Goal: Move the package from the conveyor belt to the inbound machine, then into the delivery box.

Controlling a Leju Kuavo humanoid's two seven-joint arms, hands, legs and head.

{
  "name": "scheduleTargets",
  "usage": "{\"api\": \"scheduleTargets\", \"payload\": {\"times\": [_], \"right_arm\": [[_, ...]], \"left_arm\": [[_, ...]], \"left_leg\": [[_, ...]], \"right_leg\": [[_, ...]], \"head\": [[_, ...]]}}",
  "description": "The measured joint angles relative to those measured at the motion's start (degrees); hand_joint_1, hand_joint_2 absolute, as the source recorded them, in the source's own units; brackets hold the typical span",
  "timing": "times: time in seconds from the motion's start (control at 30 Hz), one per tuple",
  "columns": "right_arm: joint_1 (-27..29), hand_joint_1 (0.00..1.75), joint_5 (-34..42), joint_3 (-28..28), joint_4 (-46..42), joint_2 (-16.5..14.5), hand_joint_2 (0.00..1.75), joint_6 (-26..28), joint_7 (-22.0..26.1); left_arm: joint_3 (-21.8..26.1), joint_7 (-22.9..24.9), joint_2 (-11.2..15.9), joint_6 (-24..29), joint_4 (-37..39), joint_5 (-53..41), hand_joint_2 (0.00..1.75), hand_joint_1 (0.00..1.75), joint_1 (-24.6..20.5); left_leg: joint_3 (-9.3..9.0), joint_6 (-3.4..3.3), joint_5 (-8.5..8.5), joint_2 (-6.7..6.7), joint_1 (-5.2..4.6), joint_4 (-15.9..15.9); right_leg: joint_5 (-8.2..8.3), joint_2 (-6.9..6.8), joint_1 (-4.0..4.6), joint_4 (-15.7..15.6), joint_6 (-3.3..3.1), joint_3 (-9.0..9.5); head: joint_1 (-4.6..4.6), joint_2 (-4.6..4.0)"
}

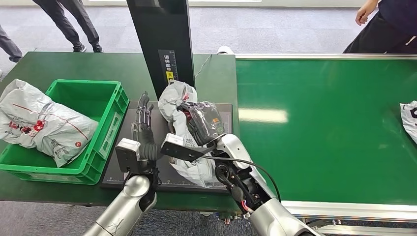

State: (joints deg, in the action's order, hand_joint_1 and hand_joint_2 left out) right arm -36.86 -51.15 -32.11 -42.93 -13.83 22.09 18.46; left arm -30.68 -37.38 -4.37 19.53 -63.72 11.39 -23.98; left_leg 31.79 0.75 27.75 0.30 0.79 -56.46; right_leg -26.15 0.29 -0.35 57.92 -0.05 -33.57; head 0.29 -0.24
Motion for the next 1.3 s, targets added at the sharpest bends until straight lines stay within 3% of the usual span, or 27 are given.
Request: {"api": "scheduleTargets", "payload": {"times": [0.33,0.6,0.9,1.3], "right_arm": [[1.35,1.75,-3.00,2.06,-0.45,0.14,1.75,-1.56,-0.45],[3.63,1.75,-5.49,4.45,-3.06,0.82,1.75,-3.08,-1.42],[8.24,1.75,-7.50,6.40,-10.87,3.01,1.75,-5.48,-4.25],[11.54,1.75,-10.06,7.15,-16.28,4.66,1.75,-6.79,-4.90]], "left_arm": [[5.30,4.87,-1.58,-2.41,-3.51,-12.30,1.75,0.00,2.82],[17.84,9.18,-1.30,-5.34,-14.12,-24.55,1.75,0.00,10.90],[29.21,10.28,-1.24,-10.78,-28.04,-27.50,1.75,0.00,20.73],[34.63,10.99,-1.17,-13.04,-37.49,-29.19,1.75,0.00,26.70]], "left_leg": [[0.00,0.00,0.00,0.02,0.00,0.00],[0.06,0.00,0.01,0.07,0.01,0.01],[0.10,0.00,0.02,0.04,0.00,0.01],[0.09,0.00,0.01,0.03,0.00,0.02]], "right_leg": [[0.00,0.01,0.00,0.00,0.00,0.00],[-0.01,0.04,0.01,0.00,-0.01,-0.07],[-0.02,0.03,0.00,-0.01,-0.01,-0.11],[-0.02,0.02,0.00,0.00,-0.01,-0.09]], "head": [[-0.01,0.00],[-0.01,0.00],[-0.01,0.00],[0.00,0.00]]}}
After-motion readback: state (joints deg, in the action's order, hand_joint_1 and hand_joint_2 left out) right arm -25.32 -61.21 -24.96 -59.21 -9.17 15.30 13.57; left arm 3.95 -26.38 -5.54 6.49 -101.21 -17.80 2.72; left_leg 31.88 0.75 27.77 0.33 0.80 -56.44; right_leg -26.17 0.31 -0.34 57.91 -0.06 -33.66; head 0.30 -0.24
